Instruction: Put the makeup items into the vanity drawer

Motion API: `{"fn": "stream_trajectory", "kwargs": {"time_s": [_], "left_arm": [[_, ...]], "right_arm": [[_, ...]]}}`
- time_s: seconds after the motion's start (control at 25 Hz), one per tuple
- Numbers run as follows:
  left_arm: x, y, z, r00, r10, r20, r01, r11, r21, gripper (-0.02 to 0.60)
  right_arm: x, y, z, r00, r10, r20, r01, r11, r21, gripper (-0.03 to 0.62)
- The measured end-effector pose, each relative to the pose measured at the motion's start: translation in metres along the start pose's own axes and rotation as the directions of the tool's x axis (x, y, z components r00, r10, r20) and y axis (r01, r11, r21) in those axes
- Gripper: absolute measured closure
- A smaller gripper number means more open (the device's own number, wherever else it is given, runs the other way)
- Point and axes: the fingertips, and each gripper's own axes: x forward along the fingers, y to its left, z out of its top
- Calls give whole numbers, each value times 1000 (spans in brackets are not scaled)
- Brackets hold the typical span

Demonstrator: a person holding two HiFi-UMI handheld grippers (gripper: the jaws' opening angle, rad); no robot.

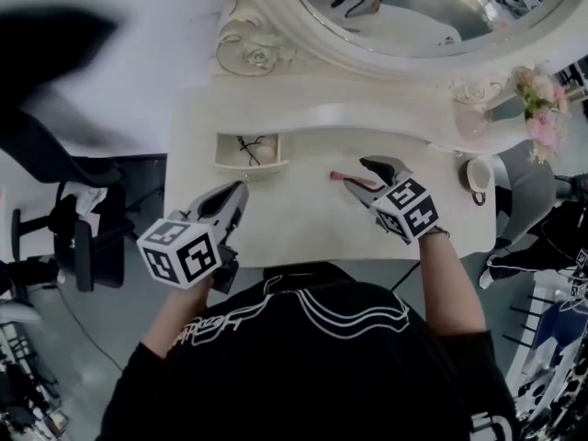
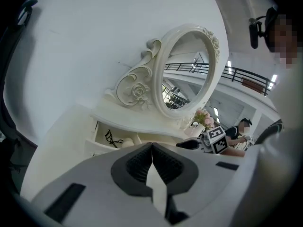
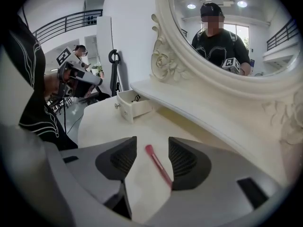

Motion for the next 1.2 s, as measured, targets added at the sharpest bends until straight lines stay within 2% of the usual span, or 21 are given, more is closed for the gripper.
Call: {"fn": "stream_trajectory", "kwargs": {"time_s": [0.44,0.8,0.96,1.2], "left_arm": [[15,-22,-29,999,36,-22,-37,998,-40,558],[8,-23,-44,997,72,-15,-73,997,-26,558],[8,-11,-55,996,91,-16,-92,994,-58,558],[20,-7,-69,996,72,-50,-75,995,-73,558]], "right_arm": [[18,-17,-60,992,62,-108,-65,998,-26,373],[36,-24,-72,990,77,-118,-86,994,-71,434],[38,-19,-77,988,92,-123,-105,989,-107,474],[40,-14,-78,985,127,-119,-138,986,-94,523]]}}
